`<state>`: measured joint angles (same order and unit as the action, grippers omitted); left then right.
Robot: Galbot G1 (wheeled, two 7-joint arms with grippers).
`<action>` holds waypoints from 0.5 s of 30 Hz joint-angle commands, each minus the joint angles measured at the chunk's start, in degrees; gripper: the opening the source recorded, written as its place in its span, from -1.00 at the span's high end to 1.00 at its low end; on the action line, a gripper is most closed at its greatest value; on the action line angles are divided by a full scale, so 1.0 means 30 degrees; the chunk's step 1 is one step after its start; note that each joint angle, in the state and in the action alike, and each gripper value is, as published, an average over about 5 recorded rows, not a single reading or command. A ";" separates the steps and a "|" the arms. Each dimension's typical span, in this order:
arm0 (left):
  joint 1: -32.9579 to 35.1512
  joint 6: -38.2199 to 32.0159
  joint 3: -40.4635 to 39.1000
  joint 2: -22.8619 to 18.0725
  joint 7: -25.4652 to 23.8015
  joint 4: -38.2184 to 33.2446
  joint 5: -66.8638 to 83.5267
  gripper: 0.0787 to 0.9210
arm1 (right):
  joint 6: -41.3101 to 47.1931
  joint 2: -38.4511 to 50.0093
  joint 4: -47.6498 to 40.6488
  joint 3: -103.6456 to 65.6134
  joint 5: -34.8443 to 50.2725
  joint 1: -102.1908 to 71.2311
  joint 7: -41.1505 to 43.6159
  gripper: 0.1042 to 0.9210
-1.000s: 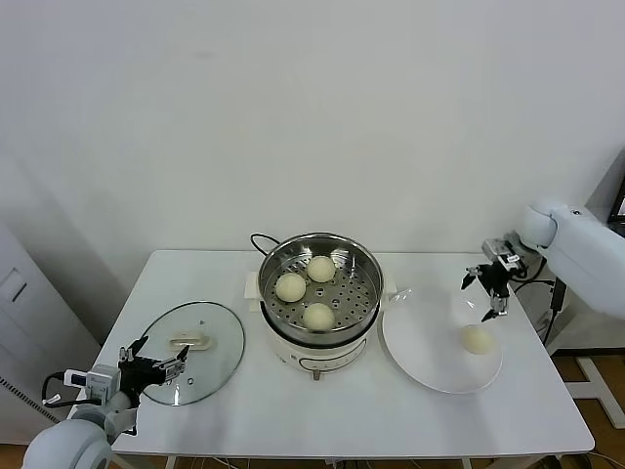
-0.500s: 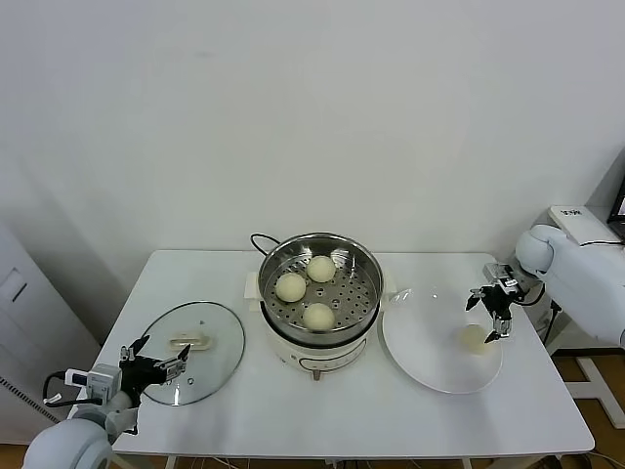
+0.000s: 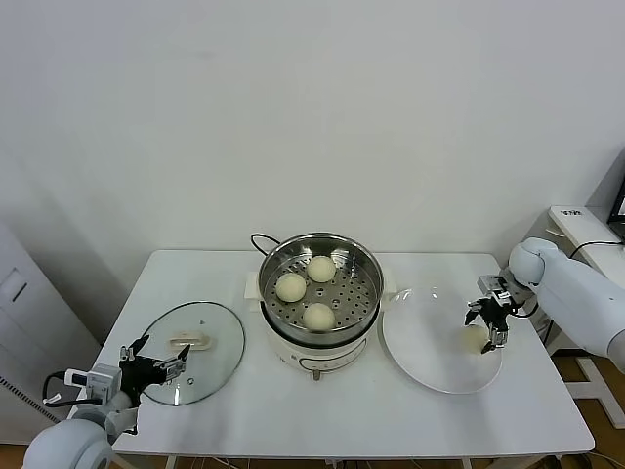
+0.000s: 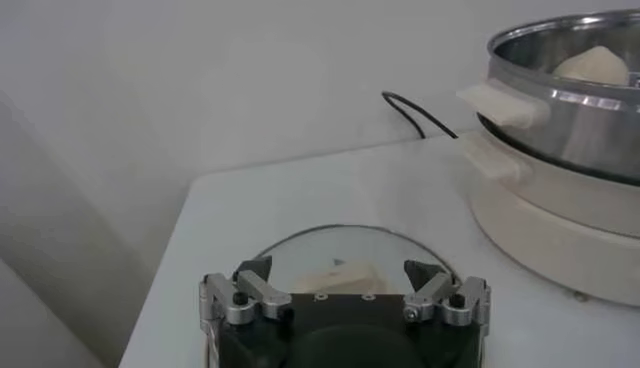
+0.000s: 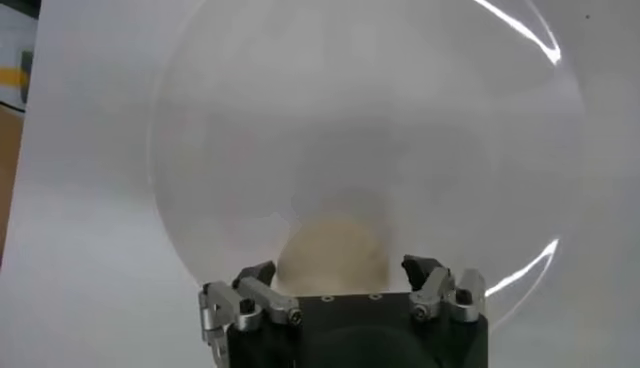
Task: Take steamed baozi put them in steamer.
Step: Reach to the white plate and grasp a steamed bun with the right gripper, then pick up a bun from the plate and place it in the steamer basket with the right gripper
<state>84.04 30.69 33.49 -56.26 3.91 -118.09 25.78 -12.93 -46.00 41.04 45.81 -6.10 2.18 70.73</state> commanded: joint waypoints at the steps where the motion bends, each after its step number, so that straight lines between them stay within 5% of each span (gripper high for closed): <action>1: 0.0012 0.0017 -0.0013 -0.0021 0.0014 -0.0021 -0.0009 -0.77 | -0.0152 -0.0170 -0.0265 -0.0521 -0.0843 -0.0334 0.0093 -0.39; 8: 0.0053 0.0051 0.0028 0.0016 0.0039 -0.0017 -0.0010 -0.77 | -0.0017 0.0018 0.0284 0.0406 -0.0231 0.0257 0.0368 0.04; 15: 0.0104 0.0138 0.0021 -0.0033 0.0156 -0.0026 -0.0084 -0.77 | 0.2400 0.1701 0.3523 0.6152 0.4900 0.4703 0.0113 0.10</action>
<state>84.19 30.97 33.58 -56.37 4.19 -118.15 25.65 -12.22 -45.25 42.50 47.86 -5.51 3.79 71.56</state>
